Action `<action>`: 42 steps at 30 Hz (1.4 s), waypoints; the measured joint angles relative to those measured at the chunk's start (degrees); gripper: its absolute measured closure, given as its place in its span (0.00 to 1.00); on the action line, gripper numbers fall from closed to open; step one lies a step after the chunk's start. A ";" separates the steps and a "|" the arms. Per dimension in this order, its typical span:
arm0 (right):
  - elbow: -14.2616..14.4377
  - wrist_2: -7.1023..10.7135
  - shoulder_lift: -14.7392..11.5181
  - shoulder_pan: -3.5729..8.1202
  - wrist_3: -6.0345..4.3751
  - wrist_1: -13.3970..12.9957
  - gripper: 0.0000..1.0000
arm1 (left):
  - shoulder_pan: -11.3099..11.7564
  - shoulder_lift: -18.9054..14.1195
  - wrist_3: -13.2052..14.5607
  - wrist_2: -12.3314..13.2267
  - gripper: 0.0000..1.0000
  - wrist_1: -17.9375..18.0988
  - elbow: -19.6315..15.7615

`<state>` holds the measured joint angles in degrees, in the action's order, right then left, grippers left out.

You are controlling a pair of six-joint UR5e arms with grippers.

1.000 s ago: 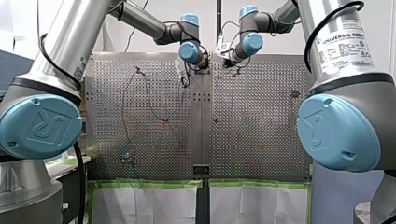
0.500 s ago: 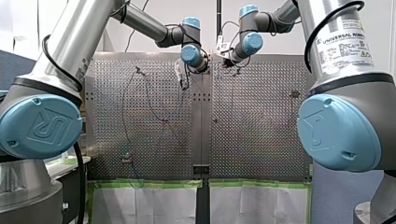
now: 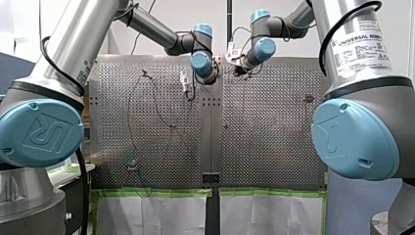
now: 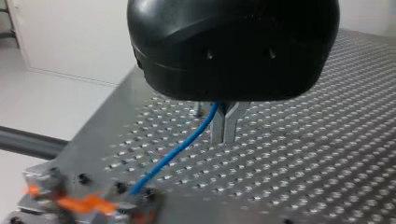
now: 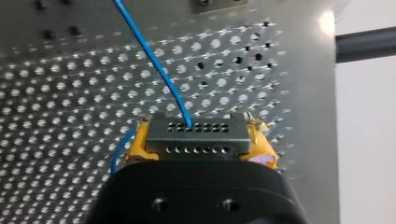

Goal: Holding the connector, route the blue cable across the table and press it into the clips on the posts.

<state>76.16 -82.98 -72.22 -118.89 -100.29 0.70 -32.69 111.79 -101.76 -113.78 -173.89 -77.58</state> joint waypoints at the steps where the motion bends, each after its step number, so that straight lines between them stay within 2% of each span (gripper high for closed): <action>1: 0.33 -0.04 0.00 0.00 0.04 -0.03 1.00 | -0.23 -0.02 0.18 -0.13 0.98 0.24 -0.66; 8: 2.73 -0.48 0.01 0.06 0.46 -0.17 1.00 | -1.29 -0.05 0.16 -0.02 0.98 3.06 -4.16; 11: 4.00 -0.74 0.03 0.32 1.07 -0.26 1.00 | -1.46 -0.05 0.01 0.45 0.98 4.55 -5.69; 17: 6.75 -1.16 0.10 1.08 3.22 -0.85 1.00 | -1.51 1.20 -0.53 2.52 0.98 7.58 -8.72; 24: 10.19 -1.21 0.30 1.69 5.97 -3.56 1.00 | -1.52 4.38 -0.87 5.31 0.98 10.99 -12.09; 28: 12.14 -1.40 0.36 1.76 6.92 -4.80 1.00 | -1.45 6.46 -1.53 6.59 0.98 13.16 -14.34; 32: 14.23 -1.48 0.74 1.83 6.98 -6.65 1.00 | -1.24 7.18 -2.06 7.62 0.98 15.23 -16.40; 37: 16.61 -1.32 2.55 1.67 6.95 -8.99 1.00 | -0.81 8.29 -2.27 9.07 0.98 17.80 -18.83; 42: 19.00 -1.21 4.87 1.81 6.56 -11.36 1.00 | -0.65 10.44 -2.54 10.82 0.98 20.19 -18.69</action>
<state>95.17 -84.19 -67.34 -117.08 -93.73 -10.66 -33.34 122.23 -104.30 -102.96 -153.70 -96.27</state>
